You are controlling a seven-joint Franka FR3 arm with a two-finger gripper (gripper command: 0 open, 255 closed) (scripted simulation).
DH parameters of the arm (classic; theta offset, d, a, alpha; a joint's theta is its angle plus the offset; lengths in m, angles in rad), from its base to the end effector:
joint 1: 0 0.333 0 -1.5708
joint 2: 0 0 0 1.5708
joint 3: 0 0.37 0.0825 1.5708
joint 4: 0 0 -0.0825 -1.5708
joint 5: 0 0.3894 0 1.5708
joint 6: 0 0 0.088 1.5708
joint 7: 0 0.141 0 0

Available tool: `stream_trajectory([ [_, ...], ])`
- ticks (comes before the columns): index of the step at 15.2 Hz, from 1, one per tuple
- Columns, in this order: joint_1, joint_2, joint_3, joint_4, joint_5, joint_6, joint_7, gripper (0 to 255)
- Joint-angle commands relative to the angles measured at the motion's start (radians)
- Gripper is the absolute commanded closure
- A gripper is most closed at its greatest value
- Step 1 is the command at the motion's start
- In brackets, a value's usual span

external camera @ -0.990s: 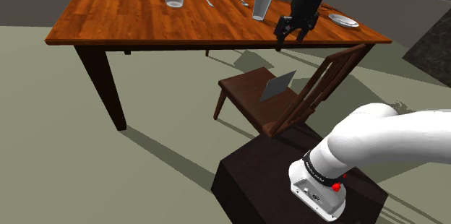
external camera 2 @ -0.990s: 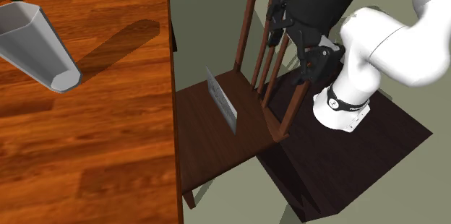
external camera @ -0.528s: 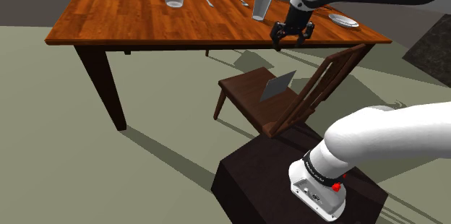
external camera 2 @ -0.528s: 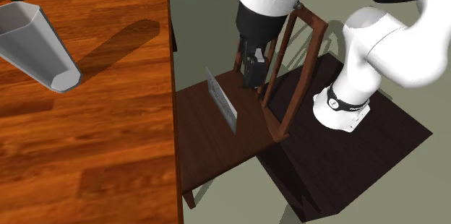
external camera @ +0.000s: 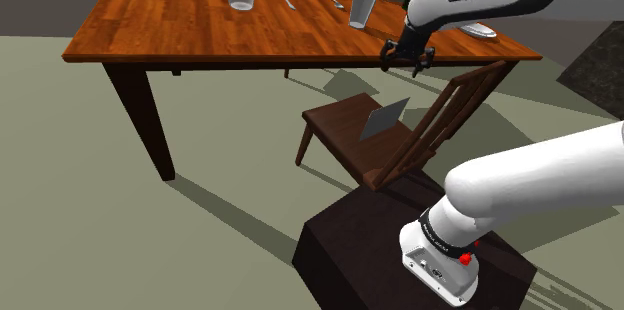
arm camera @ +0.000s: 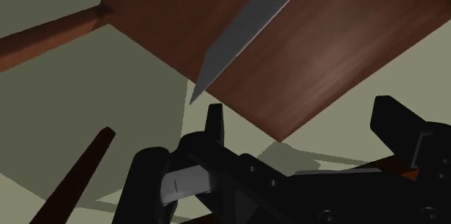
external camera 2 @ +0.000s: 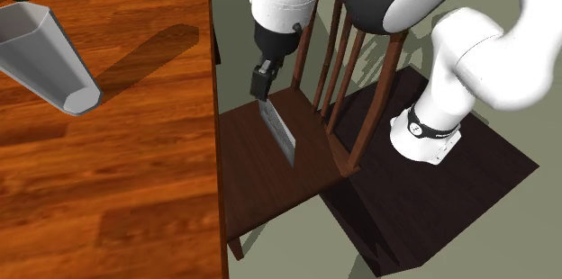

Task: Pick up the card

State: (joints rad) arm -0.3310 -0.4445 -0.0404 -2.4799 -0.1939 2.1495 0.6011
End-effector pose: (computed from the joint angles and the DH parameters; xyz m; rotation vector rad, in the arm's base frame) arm 0.3719 -0.1602 0.4725 2.7179 -1.2672 0.1970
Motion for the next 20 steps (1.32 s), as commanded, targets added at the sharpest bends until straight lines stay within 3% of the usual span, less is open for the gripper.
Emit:
stream_trajectory([
  [1, -0.038, 0.036, -0.012, -0.005, -0.014, 0.054, 0.066, 0],
  [10, -0.198, 0.204, -0.073, -0.028, -0.079, 0.29, 0.356, 0],
  [20, -0.215, 0.287, -0.079, -0.069, -0.111, 0.415, 0.401, 0],
])
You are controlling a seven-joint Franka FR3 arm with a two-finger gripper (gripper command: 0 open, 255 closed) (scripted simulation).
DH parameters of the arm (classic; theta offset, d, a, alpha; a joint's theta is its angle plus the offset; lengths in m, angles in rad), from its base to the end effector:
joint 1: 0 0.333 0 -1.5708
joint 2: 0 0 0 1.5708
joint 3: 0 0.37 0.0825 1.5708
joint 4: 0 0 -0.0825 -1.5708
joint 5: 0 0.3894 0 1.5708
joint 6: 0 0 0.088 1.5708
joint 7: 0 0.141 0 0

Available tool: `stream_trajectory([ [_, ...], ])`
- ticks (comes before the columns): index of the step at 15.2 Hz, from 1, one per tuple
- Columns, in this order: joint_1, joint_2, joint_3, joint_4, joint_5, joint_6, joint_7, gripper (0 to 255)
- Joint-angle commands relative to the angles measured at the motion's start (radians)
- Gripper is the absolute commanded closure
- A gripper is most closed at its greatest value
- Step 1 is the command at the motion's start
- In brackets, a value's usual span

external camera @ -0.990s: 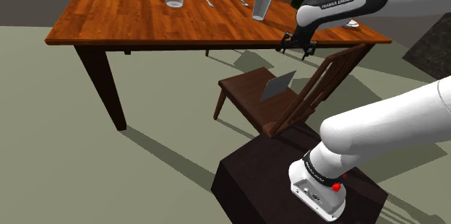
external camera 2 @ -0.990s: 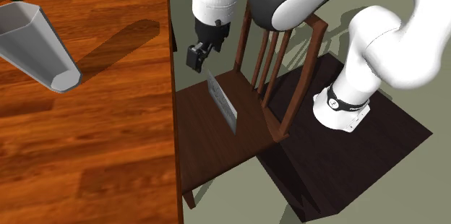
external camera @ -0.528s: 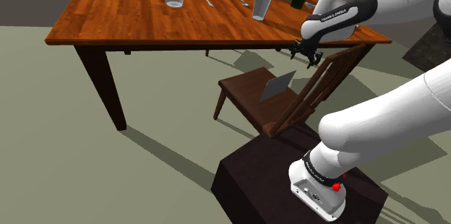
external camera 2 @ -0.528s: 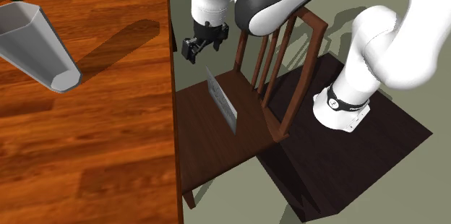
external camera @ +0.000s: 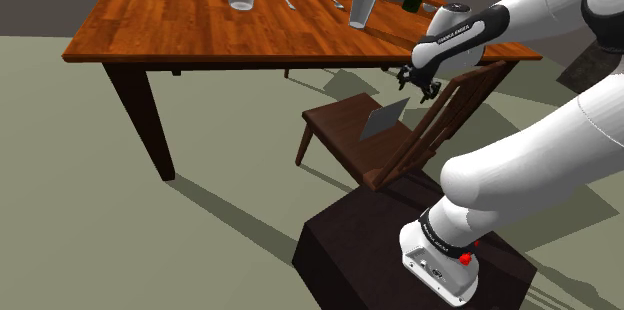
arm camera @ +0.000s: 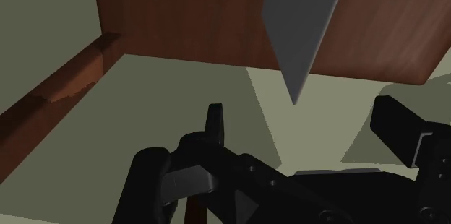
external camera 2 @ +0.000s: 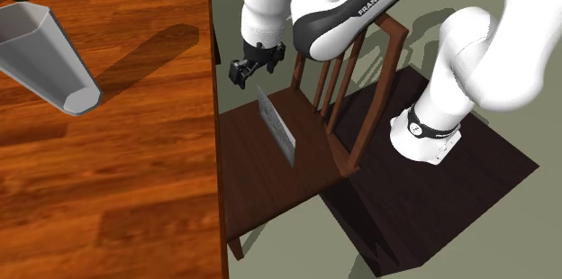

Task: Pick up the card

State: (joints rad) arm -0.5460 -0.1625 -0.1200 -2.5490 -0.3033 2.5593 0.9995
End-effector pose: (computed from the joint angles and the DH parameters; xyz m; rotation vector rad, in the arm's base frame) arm 0.3608 -0.2848 0.3603 2.2613 -1.9557 0.2972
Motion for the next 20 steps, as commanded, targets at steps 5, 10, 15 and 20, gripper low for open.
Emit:
stream_trajectory([
  [5, 0.0, 0.006, 0.0, 0.001, -0.001, 0.006, 0.002, 255],
  [10, 0.0, 0.005, 0.001, 0.0, -0.001, 0.005, 0.003, 255],
  [15, 0.007, -0.046, 0.002, 0.025, 0.018, -0.07, -0.018, 255],
  [20, 0.012, -0.09, 0.003, 0.056, 0.034, -0.144, -0.036, 255],
])
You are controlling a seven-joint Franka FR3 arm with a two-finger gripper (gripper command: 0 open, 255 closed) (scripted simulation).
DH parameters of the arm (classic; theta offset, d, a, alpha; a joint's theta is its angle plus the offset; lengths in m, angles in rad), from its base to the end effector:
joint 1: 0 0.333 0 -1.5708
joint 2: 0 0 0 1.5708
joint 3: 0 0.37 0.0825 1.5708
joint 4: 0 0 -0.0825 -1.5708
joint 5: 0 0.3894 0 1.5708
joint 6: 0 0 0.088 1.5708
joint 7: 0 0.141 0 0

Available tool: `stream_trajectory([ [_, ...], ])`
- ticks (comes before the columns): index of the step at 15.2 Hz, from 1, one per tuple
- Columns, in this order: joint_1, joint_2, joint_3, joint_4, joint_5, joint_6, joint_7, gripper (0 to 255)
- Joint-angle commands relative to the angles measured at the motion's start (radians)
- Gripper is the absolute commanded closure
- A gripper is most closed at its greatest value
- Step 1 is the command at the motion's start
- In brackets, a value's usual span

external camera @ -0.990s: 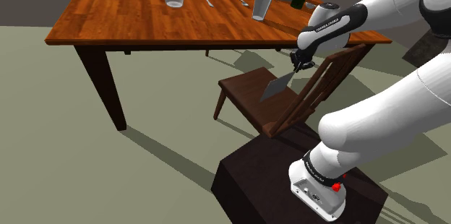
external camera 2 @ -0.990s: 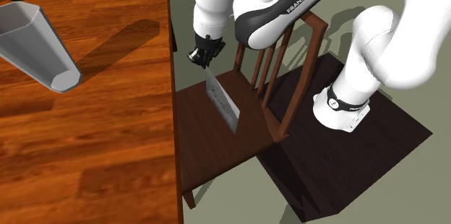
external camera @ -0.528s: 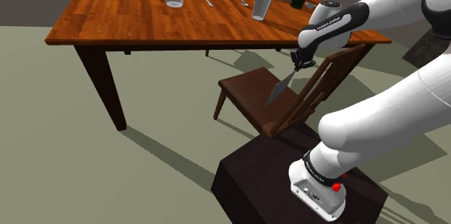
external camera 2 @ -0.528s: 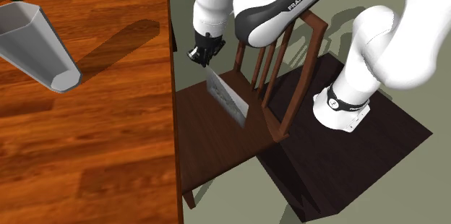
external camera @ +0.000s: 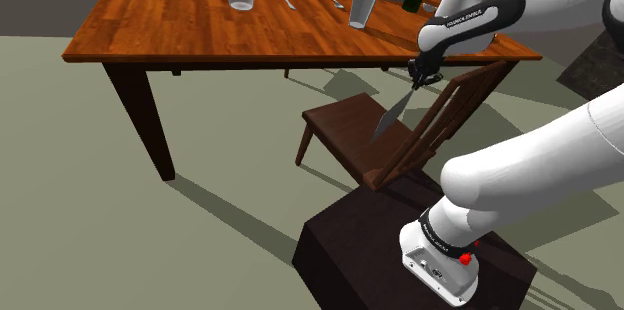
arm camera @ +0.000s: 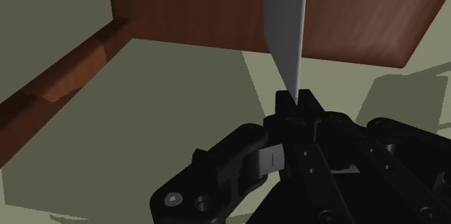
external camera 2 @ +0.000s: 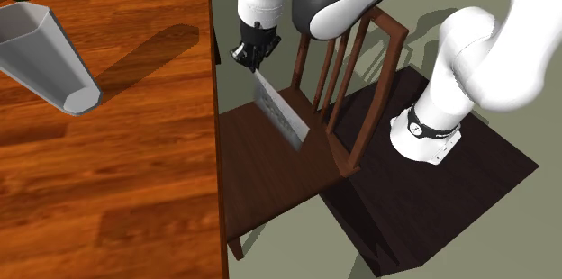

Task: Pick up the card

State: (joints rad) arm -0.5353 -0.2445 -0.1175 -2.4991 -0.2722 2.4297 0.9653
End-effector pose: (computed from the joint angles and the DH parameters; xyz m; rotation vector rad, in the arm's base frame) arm 0.3581 -0.2831 0.4062 2.2613 -1.9557 0.2987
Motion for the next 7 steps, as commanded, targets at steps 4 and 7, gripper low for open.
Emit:
stream_trajectory([
  [4, 0.005, -0.038, 0.002, 0.035, 0.013, -0.073, -0.015, 255],
  [7, 0.006, -0.046, 0.003, 0.043, 0.016, -0.089, -0.018, 255],
])
